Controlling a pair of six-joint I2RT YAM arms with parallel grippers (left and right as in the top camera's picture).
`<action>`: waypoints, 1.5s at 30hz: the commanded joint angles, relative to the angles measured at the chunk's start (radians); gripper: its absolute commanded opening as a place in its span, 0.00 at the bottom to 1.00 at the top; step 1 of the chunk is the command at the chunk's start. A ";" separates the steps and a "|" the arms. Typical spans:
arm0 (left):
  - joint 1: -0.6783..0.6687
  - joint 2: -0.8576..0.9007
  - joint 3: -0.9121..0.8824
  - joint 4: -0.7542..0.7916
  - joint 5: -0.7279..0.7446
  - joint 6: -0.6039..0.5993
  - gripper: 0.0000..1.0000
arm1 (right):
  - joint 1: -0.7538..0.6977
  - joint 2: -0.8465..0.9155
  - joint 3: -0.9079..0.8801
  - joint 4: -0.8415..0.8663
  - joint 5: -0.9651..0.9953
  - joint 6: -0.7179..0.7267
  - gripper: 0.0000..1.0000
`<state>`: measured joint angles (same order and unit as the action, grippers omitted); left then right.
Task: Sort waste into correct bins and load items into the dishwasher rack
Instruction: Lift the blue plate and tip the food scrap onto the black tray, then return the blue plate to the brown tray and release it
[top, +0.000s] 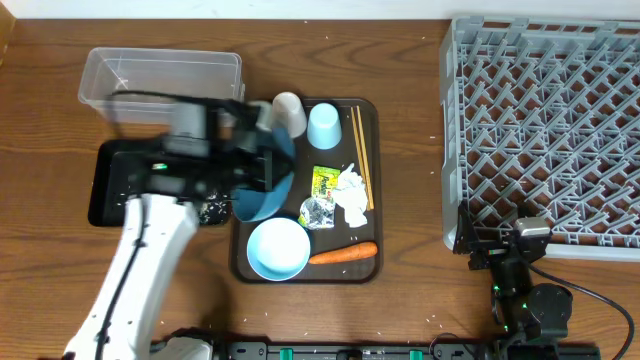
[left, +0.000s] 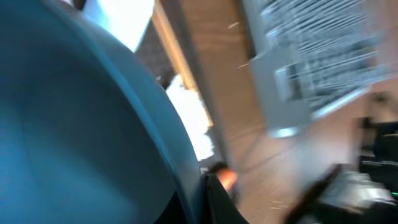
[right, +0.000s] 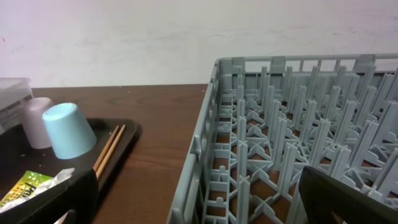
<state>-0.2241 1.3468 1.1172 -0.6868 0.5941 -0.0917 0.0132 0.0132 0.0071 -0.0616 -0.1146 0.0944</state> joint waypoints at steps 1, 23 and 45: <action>-0.100 0.038 -0.001 0.029 -0.328 -0.045 0.06 | -0.010 0.001 -0.002 -0.003 0.006 -0.006 0.99; -0.214 0.252 0.000 0.147 -0.356 -0.045 0.42 | -0.010 0.001 -0.002 -0.003 0.006 -0.006 0.99; -0.320 0.050 0.004 -0.066 -0.333 -0.069 0.60 | -0.010 0.001 -0.002 -0.003 0.006 -0.006 0.99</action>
<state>-0.4973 1.3968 1.1172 -0.7235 0.2554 -0.1535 0.0132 0.0132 0.0071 -0.0616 -0.1143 0.0944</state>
